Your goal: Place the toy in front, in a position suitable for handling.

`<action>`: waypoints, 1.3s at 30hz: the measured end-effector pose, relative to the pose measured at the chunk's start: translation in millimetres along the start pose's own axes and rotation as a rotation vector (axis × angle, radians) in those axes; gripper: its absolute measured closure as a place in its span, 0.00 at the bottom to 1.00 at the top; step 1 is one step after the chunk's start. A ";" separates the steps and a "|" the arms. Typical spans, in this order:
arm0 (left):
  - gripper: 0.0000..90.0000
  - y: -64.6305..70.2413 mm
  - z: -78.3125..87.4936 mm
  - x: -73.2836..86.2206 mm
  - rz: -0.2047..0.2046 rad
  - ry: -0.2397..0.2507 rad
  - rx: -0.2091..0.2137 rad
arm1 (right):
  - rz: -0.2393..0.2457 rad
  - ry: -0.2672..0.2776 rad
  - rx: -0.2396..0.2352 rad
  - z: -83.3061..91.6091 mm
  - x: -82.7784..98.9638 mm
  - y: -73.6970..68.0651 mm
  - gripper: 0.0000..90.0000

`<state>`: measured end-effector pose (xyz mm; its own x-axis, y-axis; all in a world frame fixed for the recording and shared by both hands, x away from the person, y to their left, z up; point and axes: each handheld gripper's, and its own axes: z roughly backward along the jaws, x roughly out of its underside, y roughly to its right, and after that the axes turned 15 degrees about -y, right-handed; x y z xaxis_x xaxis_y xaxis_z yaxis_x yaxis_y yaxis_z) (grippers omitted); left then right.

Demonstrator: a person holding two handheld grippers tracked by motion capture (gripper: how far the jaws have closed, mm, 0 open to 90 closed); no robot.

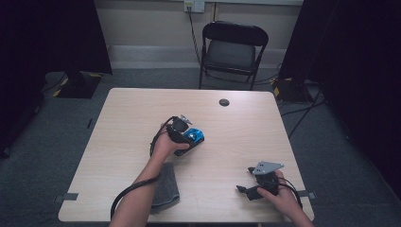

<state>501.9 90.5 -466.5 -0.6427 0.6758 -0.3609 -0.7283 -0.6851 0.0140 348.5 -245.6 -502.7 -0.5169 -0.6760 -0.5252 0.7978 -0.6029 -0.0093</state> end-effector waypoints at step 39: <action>0.19 -28.2 91.7 140.6 0.154 0.155 0.015 | -0.002 -0.003 0.010 -0.2 -0.1 -0.2 0.12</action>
<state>410.3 229.8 -432.1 -0.7031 0.5131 -0.4922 -0.6286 -0.7722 0.0930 348.4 -245.3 -502.8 -0.5198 -0.6758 -0.5226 0.7933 -0.6088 -0.0018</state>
